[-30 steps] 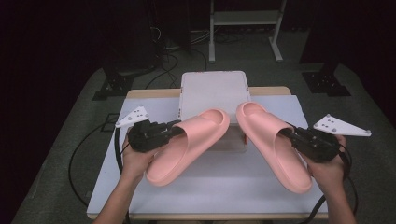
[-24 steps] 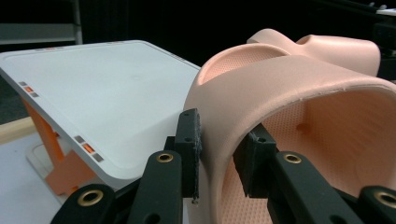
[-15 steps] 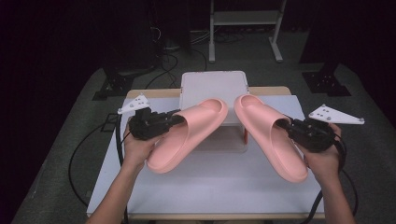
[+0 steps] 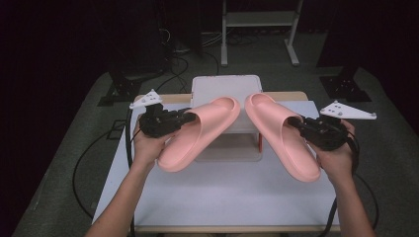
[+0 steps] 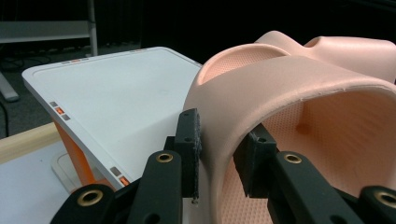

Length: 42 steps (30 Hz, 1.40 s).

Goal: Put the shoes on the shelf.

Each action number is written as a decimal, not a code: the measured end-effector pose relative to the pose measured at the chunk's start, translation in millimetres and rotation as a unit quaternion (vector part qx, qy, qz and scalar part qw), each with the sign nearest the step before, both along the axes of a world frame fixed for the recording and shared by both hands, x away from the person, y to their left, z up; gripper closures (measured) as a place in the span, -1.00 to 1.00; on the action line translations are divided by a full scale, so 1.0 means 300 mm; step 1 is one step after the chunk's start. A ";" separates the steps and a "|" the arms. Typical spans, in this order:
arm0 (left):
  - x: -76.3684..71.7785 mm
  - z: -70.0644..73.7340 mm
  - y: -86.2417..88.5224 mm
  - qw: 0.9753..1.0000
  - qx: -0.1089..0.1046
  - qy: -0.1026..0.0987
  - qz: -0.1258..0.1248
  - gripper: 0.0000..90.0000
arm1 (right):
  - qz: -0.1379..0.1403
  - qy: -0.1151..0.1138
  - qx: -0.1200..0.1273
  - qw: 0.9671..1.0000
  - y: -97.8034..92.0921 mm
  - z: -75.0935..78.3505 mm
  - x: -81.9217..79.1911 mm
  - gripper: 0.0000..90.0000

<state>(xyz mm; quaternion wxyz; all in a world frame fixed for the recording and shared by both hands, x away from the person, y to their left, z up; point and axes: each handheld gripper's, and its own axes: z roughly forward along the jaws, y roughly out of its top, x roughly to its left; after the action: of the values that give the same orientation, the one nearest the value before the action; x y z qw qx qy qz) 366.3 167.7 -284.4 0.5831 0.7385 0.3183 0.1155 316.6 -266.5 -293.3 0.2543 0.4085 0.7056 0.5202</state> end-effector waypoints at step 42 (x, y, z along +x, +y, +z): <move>0.200 0.020 -0.050 0.998 0.014 0.020 0.051 0.59 | -0.040 0.024 -0.005 0.999 0.062 0.027 0.209 0.76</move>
<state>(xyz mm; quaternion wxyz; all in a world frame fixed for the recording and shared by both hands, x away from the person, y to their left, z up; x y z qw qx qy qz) 426.4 152.6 -278.5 0.5592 0.7320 0.3652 0.1345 379.2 -247.8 -285.4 0.2598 0.4473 0.6974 0.4961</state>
